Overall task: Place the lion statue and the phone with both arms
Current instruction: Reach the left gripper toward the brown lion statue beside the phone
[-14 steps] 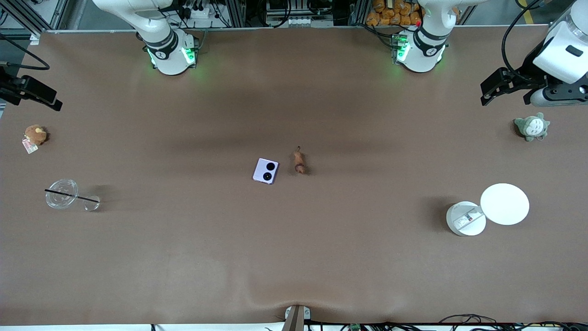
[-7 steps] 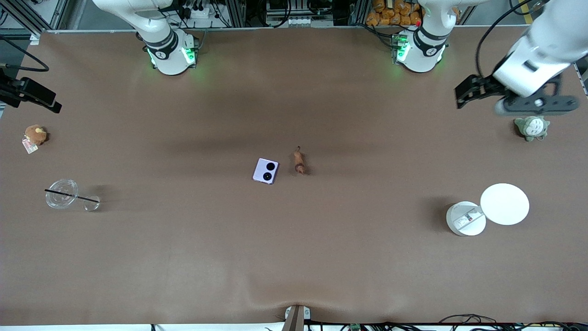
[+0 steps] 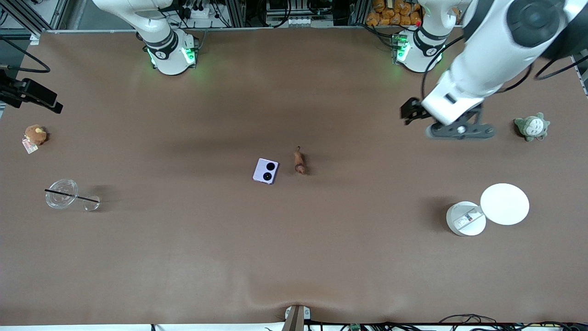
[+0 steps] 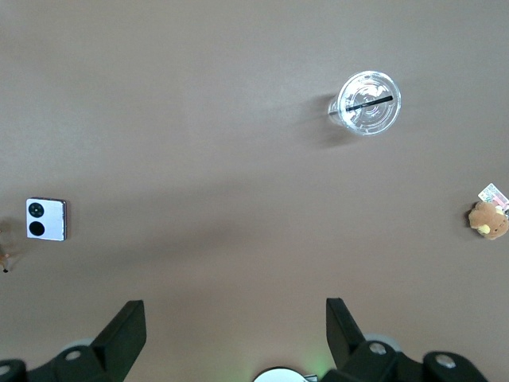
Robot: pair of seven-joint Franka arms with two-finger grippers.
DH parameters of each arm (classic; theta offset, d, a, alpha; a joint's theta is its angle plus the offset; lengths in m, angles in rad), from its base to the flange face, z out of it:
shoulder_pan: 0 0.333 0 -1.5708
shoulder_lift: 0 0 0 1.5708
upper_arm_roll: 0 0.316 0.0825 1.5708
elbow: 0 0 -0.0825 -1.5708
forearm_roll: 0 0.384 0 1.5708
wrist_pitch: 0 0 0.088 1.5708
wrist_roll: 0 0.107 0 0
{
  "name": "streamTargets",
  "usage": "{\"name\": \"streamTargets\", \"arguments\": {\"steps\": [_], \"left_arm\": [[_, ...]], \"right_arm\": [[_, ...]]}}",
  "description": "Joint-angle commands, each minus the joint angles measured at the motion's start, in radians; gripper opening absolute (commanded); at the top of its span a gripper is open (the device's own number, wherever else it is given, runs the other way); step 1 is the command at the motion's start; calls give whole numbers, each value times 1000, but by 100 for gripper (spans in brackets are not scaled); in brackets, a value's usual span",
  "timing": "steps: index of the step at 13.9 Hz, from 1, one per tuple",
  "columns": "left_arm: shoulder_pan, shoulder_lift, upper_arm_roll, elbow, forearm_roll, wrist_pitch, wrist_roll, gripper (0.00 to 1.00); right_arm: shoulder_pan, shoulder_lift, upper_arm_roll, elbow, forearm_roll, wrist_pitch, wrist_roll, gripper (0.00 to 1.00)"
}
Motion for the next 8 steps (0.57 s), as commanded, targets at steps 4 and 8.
{"name": "streamTargets", "arguments": {"steps": [4, 8], "left_arm": [[-188, 202, -6, 34, 56, 176, -280, 100], [-347, 405, -3, 160, 215, 235, -539, 100]], "right_arm": [[-3, -20, -1, -21, 19, 4, -12, 100], [1, -20, -1, -21, 19, 6, -12, 100]]}}
